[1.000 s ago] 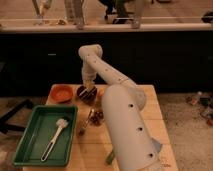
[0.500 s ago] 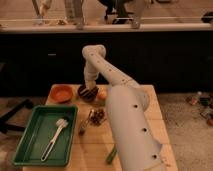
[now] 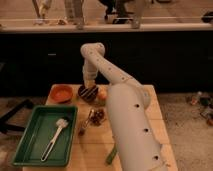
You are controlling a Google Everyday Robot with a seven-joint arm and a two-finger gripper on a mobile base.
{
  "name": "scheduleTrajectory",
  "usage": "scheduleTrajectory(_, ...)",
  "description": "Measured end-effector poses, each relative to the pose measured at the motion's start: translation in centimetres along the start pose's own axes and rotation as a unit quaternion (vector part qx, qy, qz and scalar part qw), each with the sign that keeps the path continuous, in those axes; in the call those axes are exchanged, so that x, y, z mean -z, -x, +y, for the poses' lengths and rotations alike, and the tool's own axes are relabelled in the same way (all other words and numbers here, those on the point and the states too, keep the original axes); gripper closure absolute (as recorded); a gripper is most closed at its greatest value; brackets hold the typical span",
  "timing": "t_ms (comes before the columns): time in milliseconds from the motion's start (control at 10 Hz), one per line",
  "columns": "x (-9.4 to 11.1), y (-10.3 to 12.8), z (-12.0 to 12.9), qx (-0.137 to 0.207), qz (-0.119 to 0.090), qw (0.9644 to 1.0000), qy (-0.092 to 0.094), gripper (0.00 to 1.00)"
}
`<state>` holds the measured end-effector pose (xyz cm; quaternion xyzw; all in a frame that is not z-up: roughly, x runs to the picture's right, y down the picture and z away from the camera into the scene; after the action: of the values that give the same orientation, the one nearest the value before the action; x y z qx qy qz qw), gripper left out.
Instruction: Place eraser in red bowl
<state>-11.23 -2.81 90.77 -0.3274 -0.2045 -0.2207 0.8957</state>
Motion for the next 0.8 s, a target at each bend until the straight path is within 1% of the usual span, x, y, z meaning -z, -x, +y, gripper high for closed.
scheduleTrajectory(200,1.4,1.3,-0.4,0.018,0.001,0.9998,-0.005,1.00)
scheduleTrajectory(400,2.9,2.9,-1.0,0.042,0.002,0.9990,-0.018,1.00)
scheduleTrajectory(700,4.7,4.2,-1.8,0.064,0.004,0.9974,-0.034,1.00)
scheduleTrajectory(800,4.9,4.4,-2.0,0.066,0.004,0.9971,-0.037,1.00)
